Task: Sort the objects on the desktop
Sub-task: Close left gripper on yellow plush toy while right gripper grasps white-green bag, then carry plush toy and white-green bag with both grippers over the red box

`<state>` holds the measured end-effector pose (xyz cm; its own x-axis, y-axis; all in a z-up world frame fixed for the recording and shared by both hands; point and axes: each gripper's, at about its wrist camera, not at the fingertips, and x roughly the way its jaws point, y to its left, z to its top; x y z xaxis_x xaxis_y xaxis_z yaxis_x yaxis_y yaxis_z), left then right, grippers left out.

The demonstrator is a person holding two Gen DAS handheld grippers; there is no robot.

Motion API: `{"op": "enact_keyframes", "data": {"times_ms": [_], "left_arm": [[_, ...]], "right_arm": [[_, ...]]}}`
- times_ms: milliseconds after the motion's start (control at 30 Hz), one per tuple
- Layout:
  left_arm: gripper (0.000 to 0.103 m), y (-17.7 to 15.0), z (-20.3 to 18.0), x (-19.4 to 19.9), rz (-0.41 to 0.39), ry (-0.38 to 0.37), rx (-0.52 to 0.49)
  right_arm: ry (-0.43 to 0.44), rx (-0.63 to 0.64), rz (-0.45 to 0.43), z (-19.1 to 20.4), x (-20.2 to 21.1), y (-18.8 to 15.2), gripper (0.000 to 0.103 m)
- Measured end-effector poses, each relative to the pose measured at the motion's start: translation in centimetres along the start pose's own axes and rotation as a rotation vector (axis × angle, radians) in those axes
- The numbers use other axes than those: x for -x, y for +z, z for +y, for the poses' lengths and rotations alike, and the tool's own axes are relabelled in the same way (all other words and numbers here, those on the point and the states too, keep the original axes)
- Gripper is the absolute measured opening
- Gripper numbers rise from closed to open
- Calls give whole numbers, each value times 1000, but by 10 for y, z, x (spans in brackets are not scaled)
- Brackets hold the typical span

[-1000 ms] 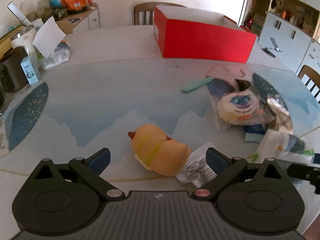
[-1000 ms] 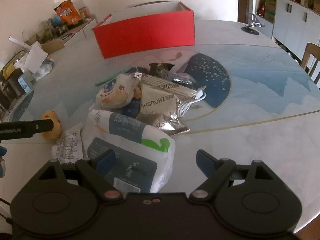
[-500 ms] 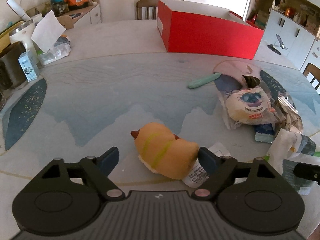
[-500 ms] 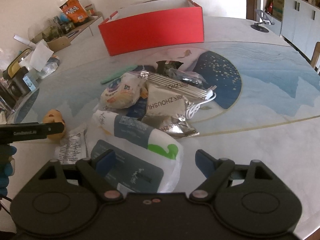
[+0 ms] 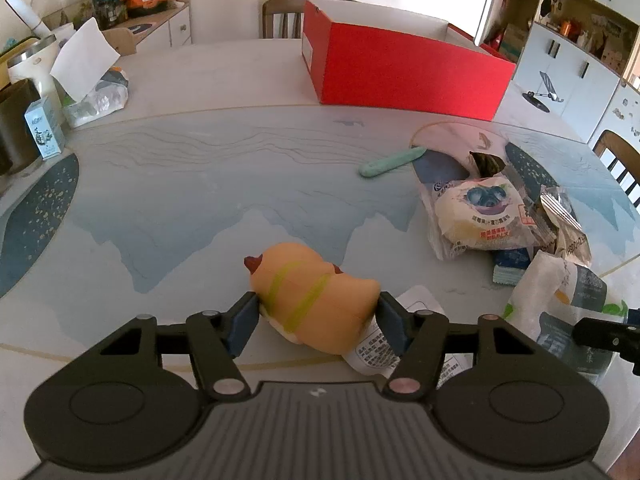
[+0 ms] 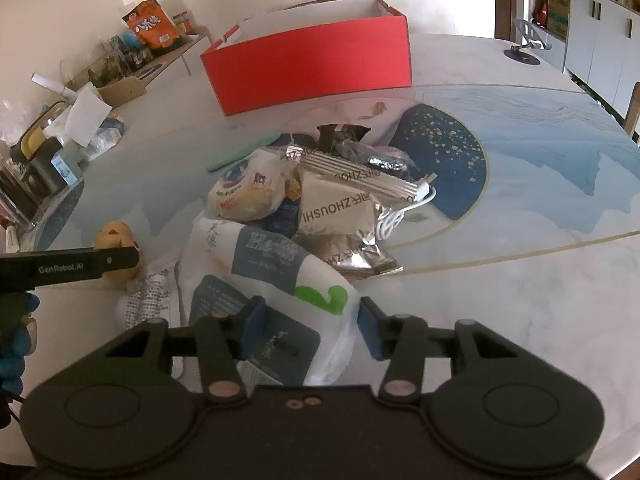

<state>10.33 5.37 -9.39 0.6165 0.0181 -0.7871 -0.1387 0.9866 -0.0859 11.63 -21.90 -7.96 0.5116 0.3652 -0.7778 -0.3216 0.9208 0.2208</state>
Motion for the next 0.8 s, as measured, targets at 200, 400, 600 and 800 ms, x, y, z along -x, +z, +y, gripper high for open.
{"op": "enact_keyframes", "data": {"times_ms": [200, 400, 600, 800], "left_arm": [[59, 0, -1, 1, 2, 5, -13], [56, -2, -2, 6, -6, 15, -10], [55, 1, -4, 18, -38, 9, -15], [55, 2, -3, 31, -57, -4, -5]], "right_arm": [[11, -3, -11, -1, 5, 1, 32], [26, -10, -31, -2, 14, 3, 22], [44, -14, -63, -1, 26, 5, 14], [64, -19, -106, 3, 41, 10, 12]]}}
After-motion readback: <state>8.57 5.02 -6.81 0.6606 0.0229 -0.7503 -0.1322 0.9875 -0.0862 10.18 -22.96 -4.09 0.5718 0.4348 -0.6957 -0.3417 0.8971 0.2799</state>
